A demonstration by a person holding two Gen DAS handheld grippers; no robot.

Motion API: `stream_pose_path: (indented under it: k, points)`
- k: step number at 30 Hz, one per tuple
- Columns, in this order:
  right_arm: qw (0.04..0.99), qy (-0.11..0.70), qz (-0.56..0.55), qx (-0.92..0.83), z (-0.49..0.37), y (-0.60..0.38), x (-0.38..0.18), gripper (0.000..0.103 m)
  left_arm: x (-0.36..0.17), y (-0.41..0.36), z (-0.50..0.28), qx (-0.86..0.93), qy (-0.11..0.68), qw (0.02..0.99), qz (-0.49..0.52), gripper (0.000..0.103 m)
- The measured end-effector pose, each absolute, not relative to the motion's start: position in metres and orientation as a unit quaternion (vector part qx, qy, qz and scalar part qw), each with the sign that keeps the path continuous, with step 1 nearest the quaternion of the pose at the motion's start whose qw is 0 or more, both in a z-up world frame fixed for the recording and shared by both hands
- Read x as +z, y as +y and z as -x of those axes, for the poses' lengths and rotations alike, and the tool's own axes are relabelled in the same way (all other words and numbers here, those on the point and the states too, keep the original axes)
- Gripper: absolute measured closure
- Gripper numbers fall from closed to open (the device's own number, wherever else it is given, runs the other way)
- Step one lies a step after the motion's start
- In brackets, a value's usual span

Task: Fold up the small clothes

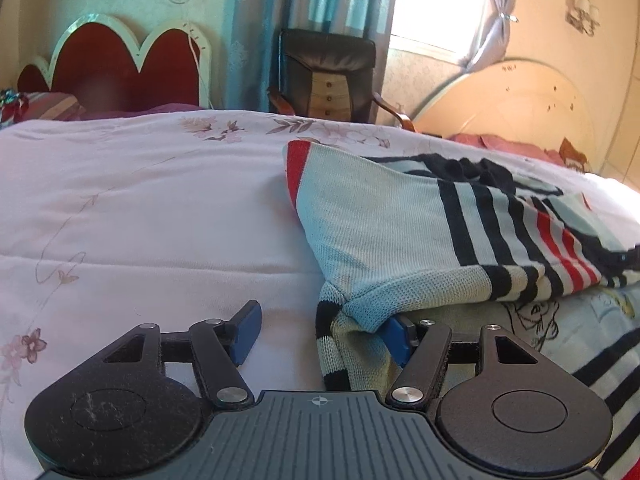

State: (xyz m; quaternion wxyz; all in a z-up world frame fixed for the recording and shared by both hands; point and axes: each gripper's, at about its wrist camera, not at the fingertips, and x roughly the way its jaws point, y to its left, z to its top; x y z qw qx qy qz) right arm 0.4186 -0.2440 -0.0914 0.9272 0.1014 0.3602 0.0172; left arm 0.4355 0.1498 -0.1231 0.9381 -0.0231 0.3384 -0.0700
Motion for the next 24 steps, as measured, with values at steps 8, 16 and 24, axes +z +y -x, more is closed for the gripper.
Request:
stream_pose_path:
  k: [8, 16, 24]
  points:
    - [0.933, 0.336, -0.127, 0.024, -0.407, -0.264, -0.071, 0.084, -0.081, 0.144, -0.417, -0.117, 0.265, 0.956, 0.037, 0.039]
    - [0.92, 0.385, -0.07, 0.016, -0.437, -0.236, -0.087, 0.088, -0.116, 0.089, -0.471, -0.152, 0.333, 0.93, 0.025, 0.039]
    - [0.932, 0.346, -0.1, 0.047, -0.446, -0.227, -0.068, 0.084, -0.09, 0.09, -0.499, -0.164, 0.3, 0.939, 0.031, 0.039]
